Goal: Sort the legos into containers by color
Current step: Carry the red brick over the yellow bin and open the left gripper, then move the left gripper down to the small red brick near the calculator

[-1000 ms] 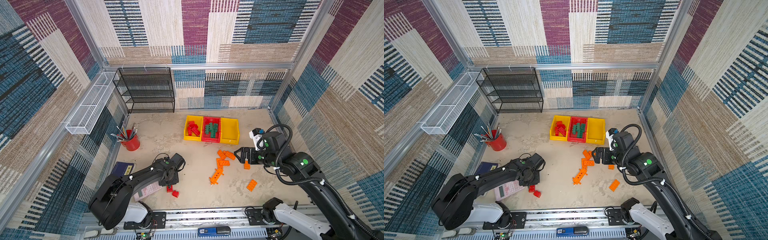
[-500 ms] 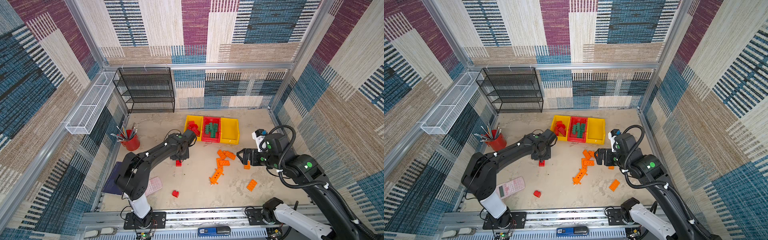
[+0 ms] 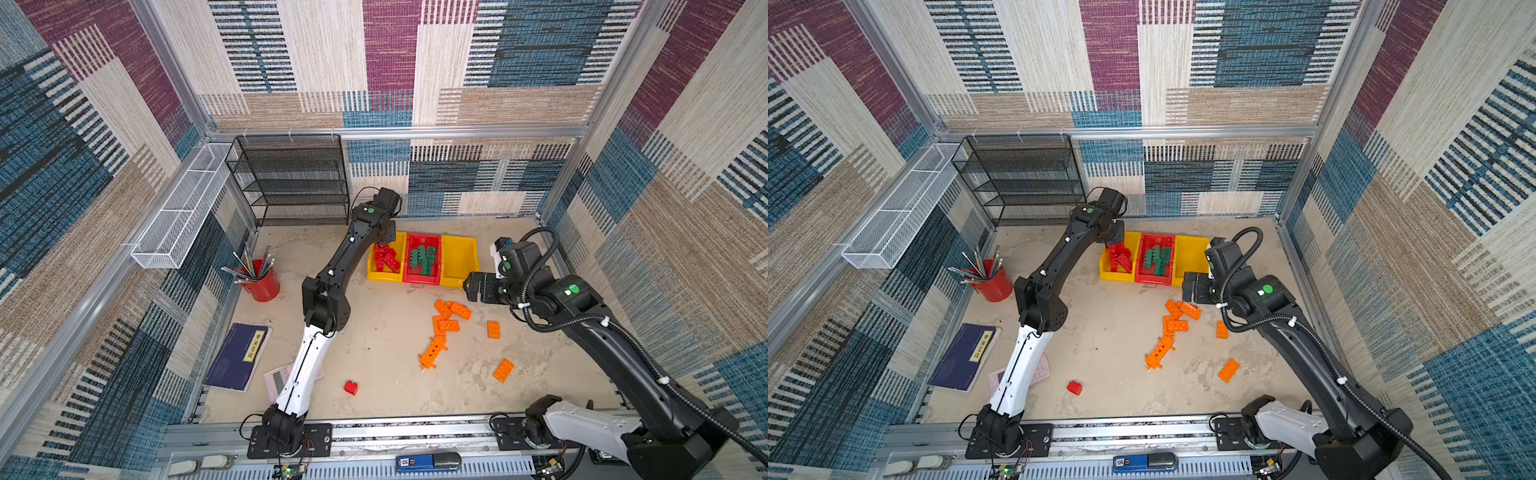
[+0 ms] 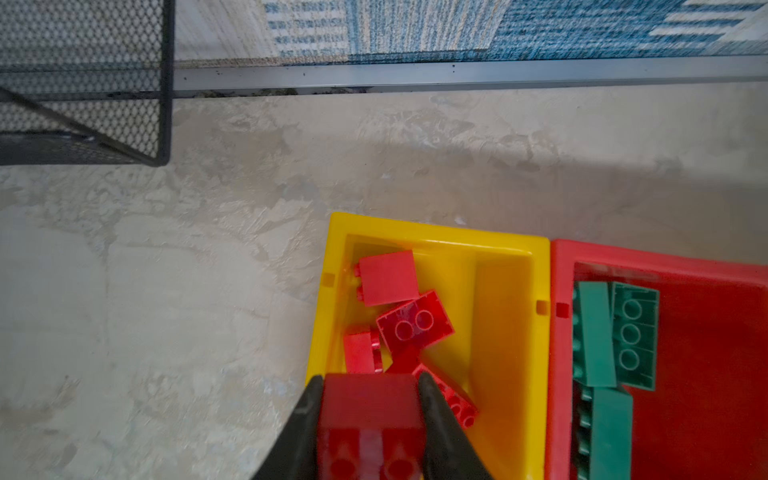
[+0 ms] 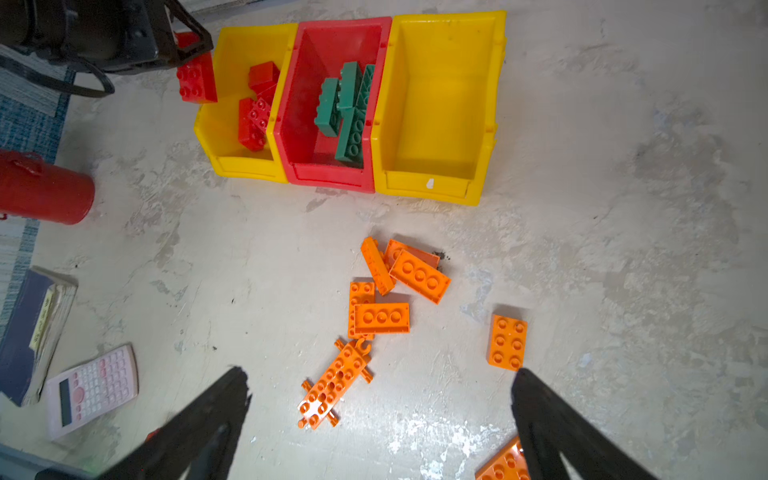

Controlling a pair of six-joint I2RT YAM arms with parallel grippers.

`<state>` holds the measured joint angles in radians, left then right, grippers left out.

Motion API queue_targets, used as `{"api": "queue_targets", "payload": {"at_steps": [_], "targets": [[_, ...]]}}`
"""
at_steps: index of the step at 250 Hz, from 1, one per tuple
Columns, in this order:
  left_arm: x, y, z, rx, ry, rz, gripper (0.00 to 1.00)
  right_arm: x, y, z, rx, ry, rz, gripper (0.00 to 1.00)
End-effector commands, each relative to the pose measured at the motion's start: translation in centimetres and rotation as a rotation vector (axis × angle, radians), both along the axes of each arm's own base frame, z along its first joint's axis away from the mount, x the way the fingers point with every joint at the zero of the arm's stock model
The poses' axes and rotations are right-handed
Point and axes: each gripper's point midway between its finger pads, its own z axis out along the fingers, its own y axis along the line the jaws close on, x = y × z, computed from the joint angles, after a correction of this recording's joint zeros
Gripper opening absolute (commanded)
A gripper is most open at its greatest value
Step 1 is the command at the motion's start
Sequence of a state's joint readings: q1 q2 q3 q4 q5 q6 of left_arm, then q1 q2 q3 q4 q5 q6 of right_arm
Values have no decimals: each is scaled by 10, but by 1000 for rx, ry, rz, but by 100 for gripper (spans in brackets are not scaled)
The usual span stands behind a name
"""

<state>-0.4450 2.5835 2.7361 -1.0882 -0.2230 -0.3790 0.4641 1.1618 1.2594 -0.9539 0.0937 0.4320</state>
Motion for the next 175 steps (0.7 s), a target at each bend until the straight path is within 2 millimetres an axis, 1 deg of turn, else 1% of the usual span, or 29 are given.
{"api": "queue_targets", "payload": {"at_steps": [1, 8, 18, 36, 44, 67, 87, 105, 125, 126, 127, 130, 143, 147, 149, 152, 153, 159, 175], "targets": [[4, -7, -14, -66, 15, -45, 37, 22, 0, 9, -2, -51, -51, 100], [6, -11, -15, -85, 5, -55, 40, 24, 0, 9, -7, -50, -53, 100], [8, -15, -16, -107, -5, -69, 47, 27, 1, 7, -16, -42, -54, 100], [9, -24, -17, -141, -6, -93, 64, 32, 2, 6, -28, -34, -52, 100], [9, -27, -17, -152, -5, -102, 68, 34, 2, 6, -35, -30, -53, 100], [10, -33, -9, -181, -16, -115, 76, 36, 2, 11, -41, -34, -51, 100], [6, -36, 4, -215, -25, -111, 76, 32, 1, 17, -33, -46, -50, 100], [-1, -36, 20, -238, -37, -106, 76, 25, 0, 22, -19, -58, -42, 100], [-16, -32, 35, -230, -41, -98, 76, 15, -3, 27, -3, -66, -29, 100], [-17, -33, 38, -231, -46, -100, 76, 14, -3, 27, -1, -66, -27, 100], [-19, -32, 37, -229, -39, -98, 76, 13, -3, 27, 1, -66, -27, 100], [-21, -30, 41, -226, -44, -96, 76, 11, -3, 28, 3, -68, -25, 100], [-37, -23, 47, -202, -37, -79, 76, 2, -5, 28, 12, -66, -15, 100], [-43, -21, 49, -193, -32, -73, 76, -1, -6, 28, 16, -65, -12, 100], [-47, -19, 45, -187, -20, -71, 76, -3, -6, 28, 17, -66, -8, 100], [-51, -17, 46, -180, -17, -67, 76, -5, -6, 28, 22, -65, -7, 100], [-52, -16, 50, -180, -26, -66, 76, -6, -7, 28, 23, -65, -6, 100], [-62, -12, 51, -165, -21, -58, 76, -10, -7, 28, 32, -65, 1, 100], [-96, 1, 51, -126, -5, -37, 76, -23, -8, 28, 55, -68, 20, 100]]}}
